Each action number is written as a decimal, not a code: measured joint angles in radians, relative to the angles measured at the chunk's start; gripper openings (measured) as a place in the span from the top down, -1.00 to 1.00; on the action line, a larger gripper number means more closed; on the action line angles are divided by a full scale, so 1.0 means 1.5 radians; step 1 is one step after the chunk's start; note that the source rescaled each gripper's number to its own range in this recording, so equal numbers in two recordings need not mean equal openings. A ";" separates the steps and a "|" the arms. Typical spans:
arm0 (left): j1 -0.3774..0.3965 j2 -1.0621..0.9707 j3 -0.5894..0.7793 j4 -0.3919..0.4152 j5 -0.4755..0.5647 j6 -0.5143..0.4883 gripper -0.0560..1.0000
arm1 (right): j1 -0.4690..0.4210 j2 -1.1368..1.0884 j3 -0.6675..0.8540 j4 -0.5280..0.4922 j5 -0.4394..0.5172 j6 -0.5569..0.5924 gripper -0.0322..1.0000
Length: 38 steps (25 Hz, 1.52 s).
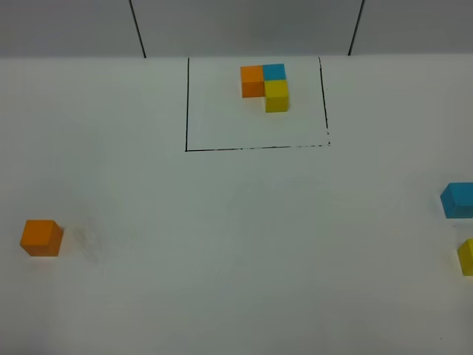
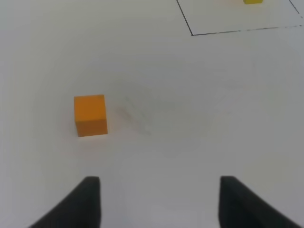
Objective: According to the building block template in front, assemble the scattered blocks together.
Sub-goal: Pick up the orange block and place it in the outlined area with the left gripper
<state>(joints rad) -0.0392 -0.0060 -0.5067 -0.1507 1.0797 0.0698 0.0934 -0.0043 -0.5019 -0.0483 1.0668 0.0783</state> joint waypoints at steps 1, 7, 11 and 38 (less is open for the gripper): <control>0.000 0.000 0.000 0.000 0.000 0.000 -0.40 | 0.000 0.000 0.000 0.000 0.000 0.000 0.94; 0.000 0.065 -0.055 0.011 -0.031 -0.034 -1.00 | 0.000 0.000 0.000 0.000 0.000 0.000 0.94; 0.000 0.234 -0.110 0.069 0.013 -0.071 -1.00 | 0.000 0.000 0.000 0.000 0.000 0.000 0.94; 0.000 1.057 -0.222 0.191 -0.226 -0.089 -0.98 | 0.000 0.000 0.000 0.000 0.000 0.000 0.94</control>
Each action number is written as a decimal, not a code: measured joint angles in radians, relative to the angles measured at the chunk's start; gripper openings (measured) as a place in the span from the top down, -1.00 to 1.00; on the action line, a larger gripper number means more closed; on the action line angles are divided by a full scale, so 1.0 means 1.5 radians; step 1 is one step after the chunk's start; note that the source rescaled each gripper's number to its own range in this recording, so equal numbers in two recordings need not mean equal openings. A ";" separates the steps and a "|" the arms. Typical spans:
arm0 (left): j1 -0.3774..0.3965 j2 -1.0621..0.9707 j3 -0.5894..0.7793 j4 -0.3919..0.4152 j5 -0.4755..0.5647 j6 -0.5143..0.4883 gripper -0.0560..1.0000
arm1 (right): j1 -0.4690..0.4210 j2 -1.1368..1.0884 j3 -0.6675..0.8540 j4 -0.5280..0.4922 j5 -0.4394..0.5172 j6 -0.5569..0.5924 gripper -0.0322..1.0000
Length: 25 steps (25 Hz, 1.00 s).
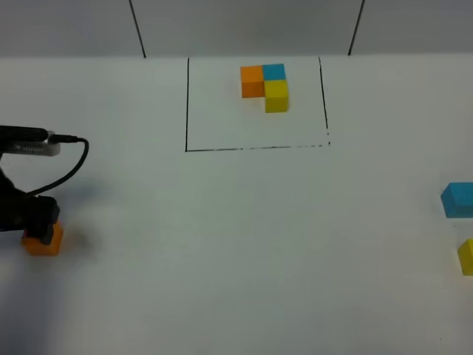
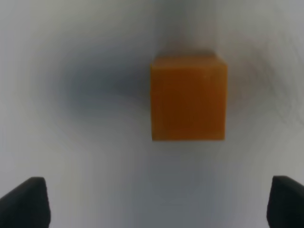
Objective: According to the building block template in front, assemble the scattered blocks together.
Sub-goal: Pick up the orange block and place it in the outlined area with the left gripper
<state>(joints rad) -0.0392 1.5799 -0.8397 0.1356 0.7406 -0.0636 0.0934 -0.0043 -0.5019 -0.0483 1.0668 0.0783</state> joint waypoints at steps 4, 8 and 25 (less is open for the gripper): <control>0.000 0.045 0.000 0.000 -0.055 0.001 -0.98 | 0.000 0.000 0.000 0.000 0.000 0.000 0.94; 0.000 0.079 0.000 -0.004 -0.088 0.001 -0.98 | 0.000 0.000 0.000 0.000 0.000 0.000 0.94; 0.000 0.153 0.000 -0.048 -0.109 0.001 -0.47 | 0.000 0.000 0.000 0.000 0.000 0.000 0.94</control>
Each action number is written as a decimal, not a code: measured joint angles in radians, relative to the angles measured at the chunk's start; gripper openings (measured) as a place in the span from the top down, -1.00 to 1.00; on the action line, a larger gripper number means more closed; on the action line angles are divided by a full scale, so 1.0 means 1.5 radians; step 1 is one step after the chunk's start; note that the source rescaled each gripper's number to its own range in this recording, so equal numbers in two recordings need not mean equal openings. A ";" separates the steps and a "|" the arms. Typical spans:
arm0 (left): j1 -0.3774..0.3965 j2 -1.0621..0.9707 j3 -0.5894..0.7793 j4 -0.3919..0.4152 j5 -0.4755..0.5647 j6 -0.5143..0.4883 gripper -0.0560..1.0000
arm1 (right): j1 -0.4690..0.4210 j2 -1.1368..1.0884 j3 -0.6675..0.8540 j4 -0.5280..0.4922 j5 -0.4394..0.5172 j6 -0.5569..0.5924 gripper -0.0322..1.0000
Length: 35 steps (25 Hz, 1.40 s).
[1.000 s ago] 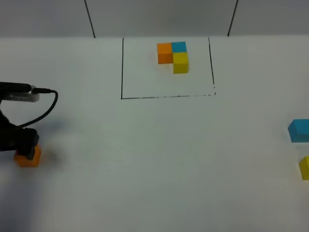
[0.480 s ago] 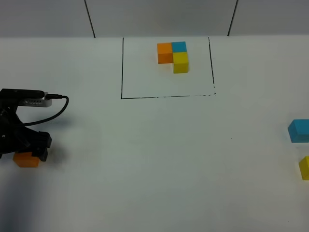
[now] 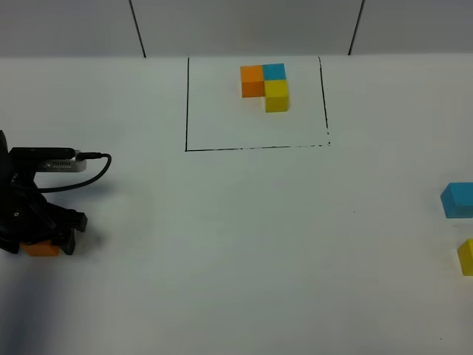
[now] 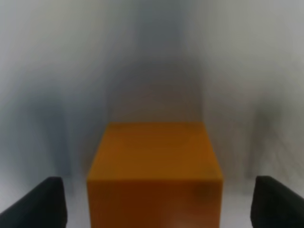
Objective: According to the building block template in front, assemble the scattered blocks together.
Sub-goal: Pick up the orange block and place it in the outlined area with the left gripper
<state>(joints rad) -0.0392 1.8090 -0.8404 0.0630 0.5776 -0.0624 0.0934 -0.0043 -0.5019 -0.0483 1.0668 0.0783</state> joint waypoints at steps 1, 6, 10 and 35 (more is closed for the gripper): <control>0.000 0.002 0.000 0.000 -0.001 0.000 -0.38 | 0.000 0.000 0.000 0.000 0.000 0.000 0.94; 0.000 -0.006 0.000 0.000 0.003 0.000 0.43 | 0.000 0.000 0.000 0.000 0.000 0.000 0.94; -0.007 -0.040 -0.021 -0.012 0.040 0.002 0.42 | 0.000 0.000 0.000 0.000 0.000 0.000 0.94; -0.399 0.297 -0.716 0.091 0.407 0.524 0.42 | 0.000 0.000 0.000 0.000 0.000 0.000 0.94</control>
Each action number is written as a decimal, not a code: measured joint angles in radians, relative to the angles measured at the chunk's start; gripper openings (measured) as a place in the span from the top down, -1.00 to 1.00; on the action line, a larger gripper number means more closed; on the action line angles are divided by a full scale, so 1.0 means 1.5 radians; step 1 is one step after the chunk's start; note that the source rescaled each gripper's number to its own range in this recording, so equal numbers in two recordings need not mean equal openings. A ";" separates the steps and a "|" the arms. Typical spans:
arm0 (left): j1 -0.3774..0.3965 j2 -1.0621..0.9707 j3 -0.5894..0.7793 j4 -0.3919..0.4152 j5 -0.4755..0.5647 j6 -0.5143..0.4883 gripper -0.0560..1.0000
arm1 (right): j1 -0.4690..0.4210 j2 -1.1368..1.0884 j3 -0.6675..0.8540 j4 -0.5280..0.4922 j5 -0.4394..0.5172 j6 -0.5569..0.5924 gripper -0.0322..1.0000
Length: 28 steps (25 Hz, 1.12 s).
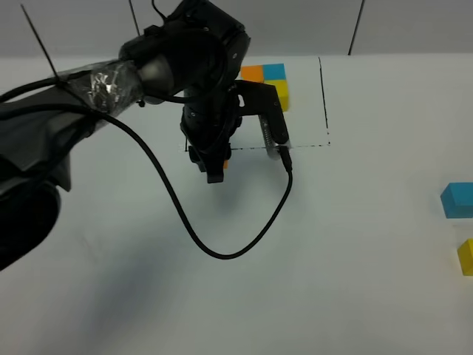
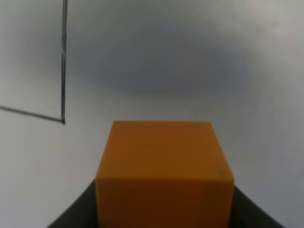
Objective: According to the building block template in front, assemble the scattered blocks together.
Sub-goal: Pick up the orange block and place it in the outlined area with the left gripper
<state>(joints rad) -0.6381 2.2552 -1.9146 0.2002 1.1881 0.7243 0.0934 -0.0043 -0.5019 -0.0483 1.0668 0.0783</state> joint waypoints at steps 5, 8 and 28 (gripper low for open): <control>-0.001 0.068 -0.092 -0.038 0.000 0.081 0.42 | 0.000 0.000 0.000 0.000 0.000 0.000 0.94; -0.003 0.100 -0.136 -0.050 0.000 0.106 0.42 | 0.000 0.000 0.000 0.000 0.000 0.000 0.94; -0.018 0.197 -0.206 -0.064 0.000 0.109 0.42 | 0.000 0.000 0.000 0.000 0.000 0.000 0.94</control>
<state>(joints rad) -0.6652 2.5501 -2.2242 0.1036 1.1881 0.8885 0.0934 -0.0043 -0.5019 -0.0483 1.0668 0.0783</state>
